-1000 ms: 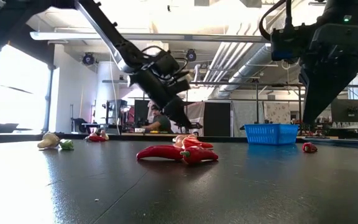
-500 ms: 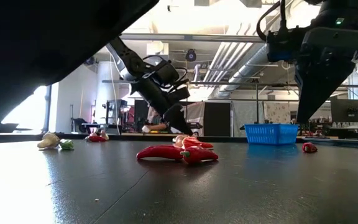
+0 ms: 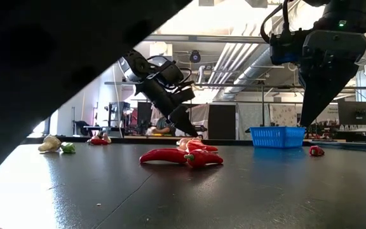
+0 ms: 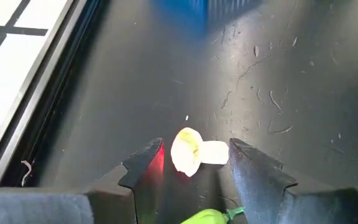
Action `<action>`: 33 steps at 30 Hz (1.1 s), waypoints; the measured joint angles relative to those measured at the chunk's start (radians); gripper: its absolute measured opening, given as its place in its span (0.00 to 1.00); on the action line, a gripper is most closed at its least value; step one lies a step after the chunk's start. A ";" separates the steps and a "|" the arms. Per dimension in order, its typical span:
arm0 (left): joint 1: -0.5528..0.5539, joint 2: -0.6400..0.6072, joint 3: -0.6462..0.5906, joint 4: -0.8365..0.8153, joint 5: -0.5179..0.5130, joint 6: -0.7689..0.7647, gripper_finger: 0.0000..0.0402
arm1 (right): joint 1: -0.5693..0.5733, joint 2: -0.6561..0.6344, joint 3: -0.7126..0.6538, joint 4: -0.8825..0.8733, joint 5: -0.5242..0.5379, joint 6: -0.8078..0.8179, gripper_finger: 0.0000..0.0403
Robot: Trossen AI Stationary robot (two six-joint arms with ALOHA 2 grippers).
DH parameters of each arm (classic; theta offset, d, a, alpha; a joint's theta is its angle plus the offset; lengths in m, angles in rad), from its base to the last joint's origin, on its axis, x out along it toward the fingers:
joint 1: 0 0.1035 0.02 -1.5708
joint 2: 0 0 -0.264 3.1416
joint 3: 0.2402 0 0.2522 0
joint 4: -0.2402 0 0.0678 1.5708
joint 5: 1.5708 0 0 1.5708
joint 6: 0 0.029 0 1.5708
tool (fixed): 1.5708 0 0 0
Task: Sort produce into baskets
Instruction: Put the red mushroom into the green bin
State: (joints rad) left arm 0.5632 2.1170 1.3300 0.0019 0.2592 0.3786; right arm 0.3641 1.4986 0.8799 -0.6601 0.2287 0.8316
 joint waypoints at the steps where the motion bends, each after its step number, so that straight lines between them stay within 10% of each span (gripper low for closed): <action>1: 0.000 0.000 0.000 0.000 0.000 0.000 0.42 | 0.000 0.000 0.000 0.000 0.000 0.000 0.00; 8: 0.000 0.002 0.000 -0.002 -0.001 0.001 0.37 | 0.000 0.000 0.000 0.001 -0.002 0.021 0.00; 17: 0.006 0.000 0.000 -0.017 -0.004 0.009 0.04 | 0.000 0.000 0.002 0.001 -0.048 0.042 0.00; 33: 0.010 -0.003 0.131 -0.277 -0.026 0.172 0.02 | 0.001 0.000 0.002 0.000 -0.061 0.042 0.00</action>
State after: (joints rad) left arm 0.5735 2.1143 1.4612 -0.2747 0.2333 0.5504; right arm 0.3649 1.4986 0.8814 -0.6601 0.1678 0.8738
